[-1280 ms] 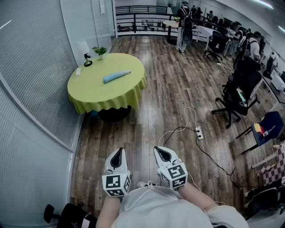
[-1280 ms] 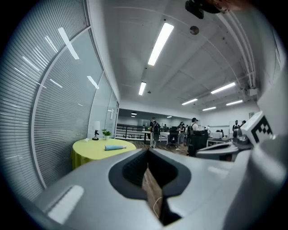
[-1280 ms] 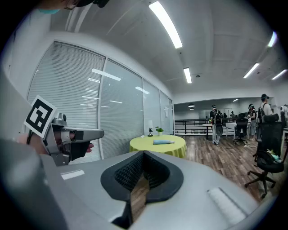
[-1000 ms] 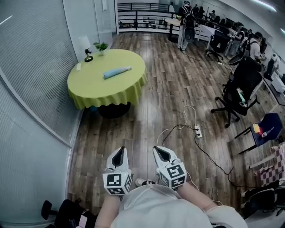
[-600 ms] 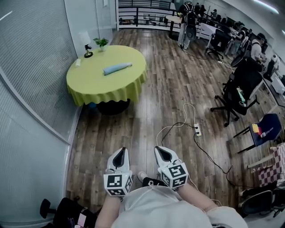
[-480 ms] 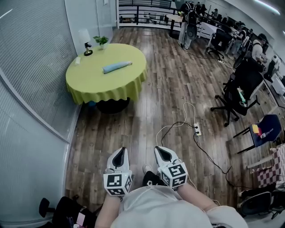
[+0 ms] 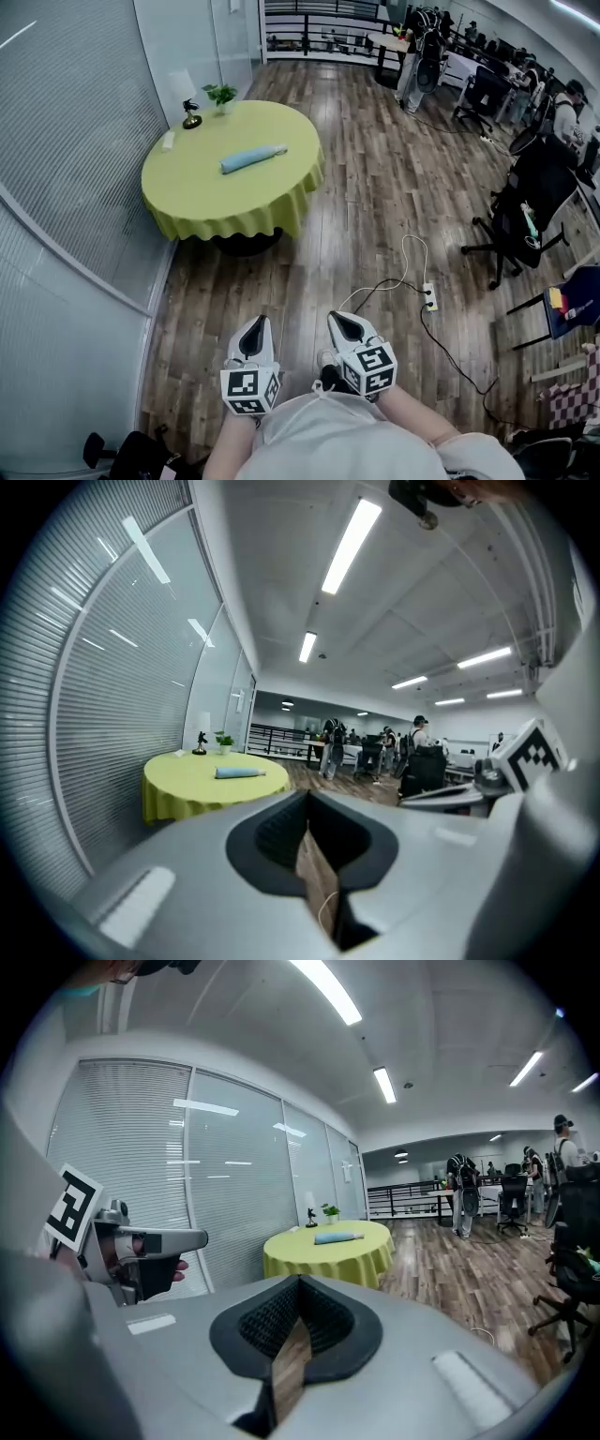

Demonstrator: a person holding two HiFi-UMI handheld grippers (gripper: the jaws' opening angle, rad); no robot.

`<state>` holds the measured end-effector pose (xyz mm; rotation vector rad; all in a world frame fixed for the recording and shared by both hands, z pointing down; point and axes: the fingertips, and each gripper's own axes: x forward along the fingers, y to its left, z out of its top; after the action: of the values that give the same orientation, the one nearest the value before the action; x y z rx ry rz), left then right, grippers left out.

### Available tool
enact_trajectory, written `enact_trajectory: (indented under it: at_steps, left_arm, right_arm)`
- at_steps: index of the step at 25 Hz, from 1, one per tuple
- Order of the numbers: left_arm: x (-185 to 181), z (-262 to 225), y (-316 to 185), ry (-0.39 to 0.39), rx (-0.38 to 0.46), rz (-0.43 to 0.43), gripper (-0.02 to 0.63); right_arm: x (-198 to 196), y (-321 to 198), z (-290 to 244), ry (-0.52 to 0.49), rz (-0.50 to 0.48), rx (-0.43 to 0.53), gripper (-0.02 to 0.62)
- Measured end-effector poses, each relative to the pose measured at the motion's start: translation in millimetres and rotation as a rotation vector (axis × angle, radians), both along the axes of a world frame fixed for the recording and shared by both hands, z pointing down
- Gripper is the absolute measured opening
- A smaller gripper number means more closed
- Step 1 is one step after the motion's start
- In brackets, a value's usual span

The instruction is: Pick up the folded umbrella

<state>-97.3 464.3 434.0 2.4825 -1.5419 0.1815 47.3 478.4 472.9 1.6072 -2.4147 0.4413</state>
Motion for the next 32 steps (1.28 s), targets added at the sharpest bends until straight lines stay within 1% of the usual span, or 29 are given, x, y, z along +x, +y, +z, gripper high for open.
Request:
enact_trajectory:
  at_steps: [4,9,11,14,19,23,28,32]
  left_arm:
    - [45,-12,-72,0.003,0.016,-0.009,0.008]
    - [96,-20,-150,0.085,0.027,-0.025,0.006]
    - [110,-17,-173,0.081,0.024,-0.031,0.006]
    - [119,-8,-205,0.045,0.005,-0.06,0.006]
    - [114,15,-260,0.016,-0.049,-0.106,0.006]
    - [107,27,-310,0.008,-0.062,-0.103,0.006]
    - [94,43,-396,0.005,-0.078,-0.083,0.006]
    - [74,41,-482,-0.003,-0.075,-0.037,0.006]
  right_arm:
    - [46,-76,-8,-0.006,-0.02,0.007,-0.002]
    - [105,-164,-16,0.003,-0.037,0.009,-0.002]
    - [123,-192,-18,0.0,-0.039,0.009,-0.003]
    - [140,-229,-13,-0.002,-0.046,-0.008,-0.002]
    - [141,-285,7,0.001,-0.085,-0.055,-0.003]
    - [132,-334,15,0.015,-0.099,-0.056,-0.002]
    - [119,-410,28,0.028,-0.08,-0.067,-0.002]
    - [97,-490,28,0.039,-0.065,-0.077,-0.002]
